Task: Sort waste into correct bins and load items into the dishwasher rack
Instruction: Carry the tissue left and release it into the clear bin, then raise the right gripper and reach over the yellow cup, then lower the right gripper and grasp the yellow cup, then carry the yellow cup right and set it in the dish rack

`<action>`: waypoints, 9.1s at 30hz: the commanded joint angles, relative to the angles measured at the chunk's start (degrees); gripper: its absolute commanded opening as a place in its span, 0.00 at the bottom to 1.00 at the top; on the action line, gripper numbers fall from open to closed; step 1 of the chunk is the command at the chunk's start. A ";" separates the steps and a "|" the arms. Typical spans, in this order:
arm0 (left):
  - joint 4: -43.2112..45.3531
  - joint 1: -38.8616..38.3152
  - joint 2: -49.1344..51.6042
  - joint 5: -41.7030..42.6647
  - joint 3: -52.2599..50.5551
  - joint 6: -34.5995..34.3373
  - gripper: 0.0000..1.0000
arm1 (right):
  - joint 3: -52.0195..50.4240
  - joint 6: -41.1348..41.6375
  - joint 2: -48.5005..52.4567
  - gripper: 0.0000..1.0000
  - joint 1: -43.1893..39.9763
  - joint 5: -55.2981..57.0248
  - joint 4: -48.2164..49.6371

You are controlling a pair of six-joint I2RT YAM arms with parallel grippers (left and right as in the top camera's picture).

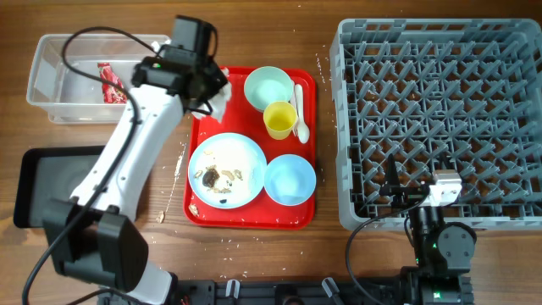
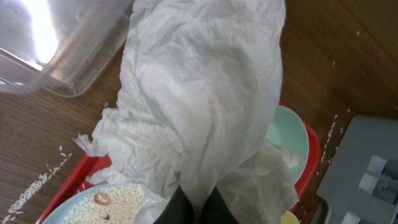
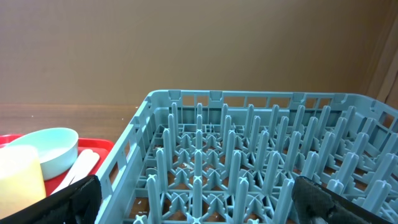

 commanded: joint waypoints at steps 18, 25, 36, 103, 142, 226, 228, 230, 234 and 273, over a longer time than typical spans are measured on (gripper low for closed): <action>14.95 26.84 -1.66 -9.75 -0.15 0.02 0.37 | -0.09 -0.70 -0.26 1.00 -0.39 0.28 0.15; 15.06 27.06 -0.33 -9.70 -0.15 0.11 0.45 | -0.09 -0.70 -0.26 1.00 -0.37 0.28 0.15; 7.17 27.06 -4.35 0.70 -0.13 0.33 0.41 | -0.09 -0.70 -0.26 1.00 -0.39 0.28 0.15; -16.90 27.10 -15.89 -0.92 -0.13 0.28 1.00 | 27.96 52.54 22.43 1.00 -0.37 -34.86 25.35; -16.92 27.12 -15.89 -0.92 -0.15 0.28 1.00 | 124.26 7.52 107.71 1.00 33.70 -5.44 -63.60; -16.92 27.10 -15.89 -0.92 -0.15 0.28 1.00 | 121.79 16.90 103.56 0.04 18.18 8.94 -74.95; -16.92 27.10 -15.89 -0.92 -0.13 0.28 1.00 | 121.77 12.76 104.35 0.04 11.61 2.99 -76.00; -16.92 27.10 -15.89 -0.92 -0.15 0.28 1.00 | 121.77 8.33 105.53 0.04 5.25 -5.79 -76.59; -16.90 27.10 -15.89 -0.92 -0.13 0.28 1.00 | 121.74 -2.36 109.18 0.04 -5.40 -32.17 -79.69; -16.90 27.10 -15.89 -0.92 -0.15 0.28 1.00 | 75.58 -16.46 113.90 0.05 -18.38 -63.69 -69.46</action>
